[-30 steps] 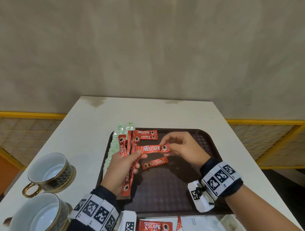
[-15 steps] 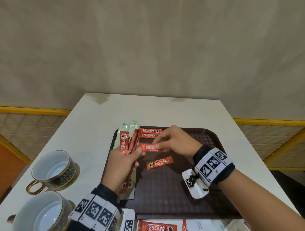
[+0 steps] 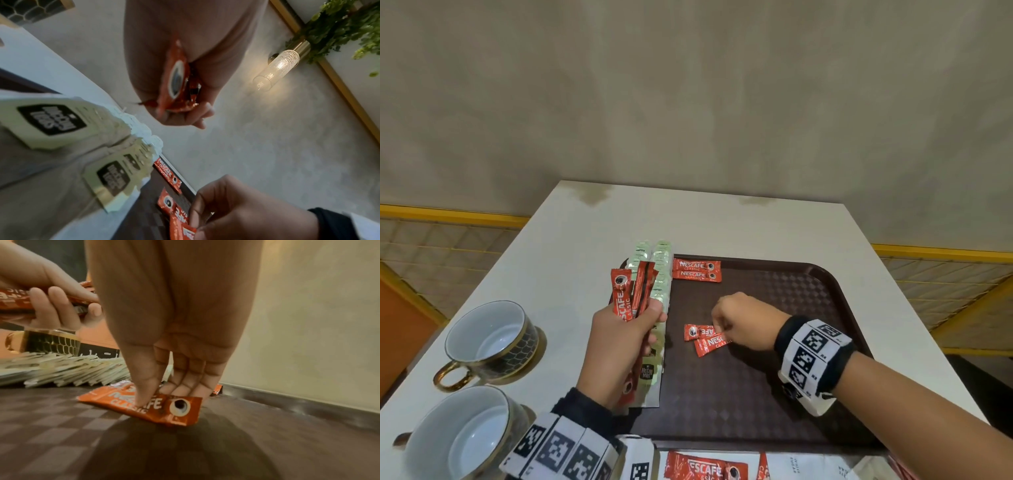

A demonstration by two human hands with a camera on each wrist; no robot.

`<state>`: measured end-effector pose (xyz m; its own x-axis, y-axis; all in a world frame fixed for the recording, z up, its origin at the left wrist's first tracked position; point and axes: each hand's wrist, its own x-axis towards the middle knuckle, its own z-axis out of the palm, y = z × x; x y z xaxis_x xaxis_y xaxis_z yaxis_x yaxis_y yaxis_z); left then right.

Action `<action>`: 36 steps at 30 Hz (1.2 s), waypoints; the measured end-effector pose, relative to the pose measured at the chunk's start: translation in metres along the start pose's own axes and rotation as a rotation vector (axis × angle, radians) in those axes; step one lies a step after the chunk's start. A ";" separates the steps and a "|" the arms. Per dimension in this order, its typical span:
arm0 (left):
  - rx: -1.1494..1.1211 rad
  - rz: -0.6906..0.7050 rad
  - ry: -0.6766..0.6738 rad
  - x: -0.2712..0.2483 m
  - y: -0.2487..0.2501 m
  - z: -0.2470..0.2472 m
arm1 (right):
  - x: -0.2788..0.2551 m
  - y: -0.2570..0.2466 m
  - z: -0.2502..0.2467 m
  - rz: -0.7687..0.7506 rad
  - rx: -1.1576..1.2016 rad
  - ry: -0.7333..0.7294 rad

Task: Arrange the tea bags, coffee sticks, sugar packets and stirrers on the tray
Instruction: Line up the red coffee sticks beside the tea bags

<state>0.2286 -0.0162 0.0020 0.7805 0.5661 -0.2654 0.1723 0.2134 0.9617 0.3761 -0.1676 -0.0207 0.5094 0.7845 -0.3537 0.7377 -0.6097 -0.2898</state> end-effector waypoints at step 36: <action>0.158 -0.039 -0.075 -0.009 -0.005 0.011 | -0.065 -0.011 -0.016 -0.091 0.397 0.532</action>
<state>0.2275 -0.0310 -0.0001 0.8128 0.4979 -0.3024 0.2911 0.1024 0.9512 0.3422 -0.2104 0.0194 0.6767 0.7219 0.1446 0.6209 -0.4541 -0.6389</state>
